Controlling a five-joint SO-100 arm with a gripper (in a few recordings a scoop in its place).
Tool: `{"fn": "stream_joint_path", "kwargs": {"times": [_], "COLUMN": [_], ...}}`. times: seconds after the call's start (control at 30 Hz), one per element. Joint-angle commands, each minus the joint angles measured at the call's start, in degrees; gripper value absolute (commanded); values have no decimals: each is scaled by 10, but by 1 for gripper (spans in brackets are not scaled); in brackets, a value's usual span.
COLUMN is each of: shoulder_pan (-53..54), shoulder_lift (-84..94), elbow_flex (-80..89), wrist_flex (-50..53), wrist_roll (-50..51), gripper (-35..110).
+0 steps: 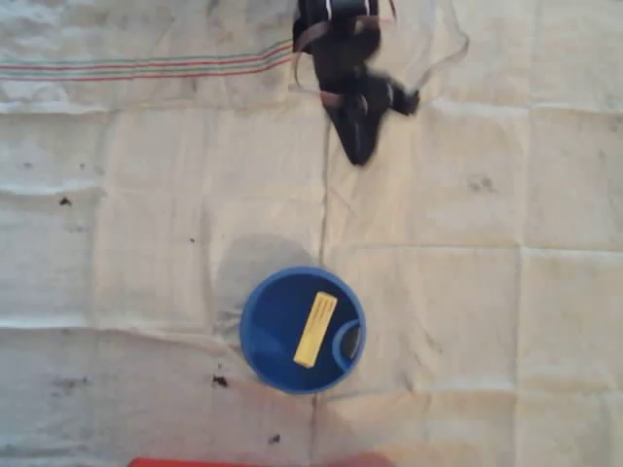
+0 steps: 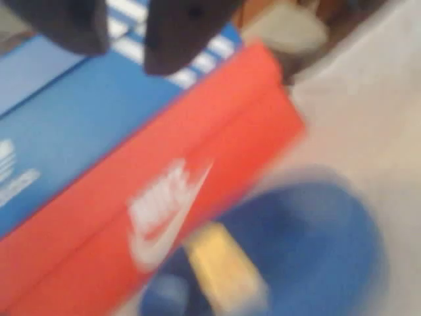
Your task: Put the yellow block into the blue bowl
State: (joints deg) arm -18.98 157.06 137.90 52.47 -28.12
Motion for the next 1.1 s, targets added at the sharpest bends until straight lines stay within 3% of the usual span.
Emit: {"fn": "stream_joint_path", "kwargs": {"times": [0.0, 0.33, 1.07], "shoulder_pan": [-5, -9, -54], "shoulder_lift": [93, 226, 341], "elbow_flex": [83, 261, 425], "wrist_flex": [-47, -103, -104], "wrist_roll": [69, 250, 251], "gripper": [0, 0, 0]}}
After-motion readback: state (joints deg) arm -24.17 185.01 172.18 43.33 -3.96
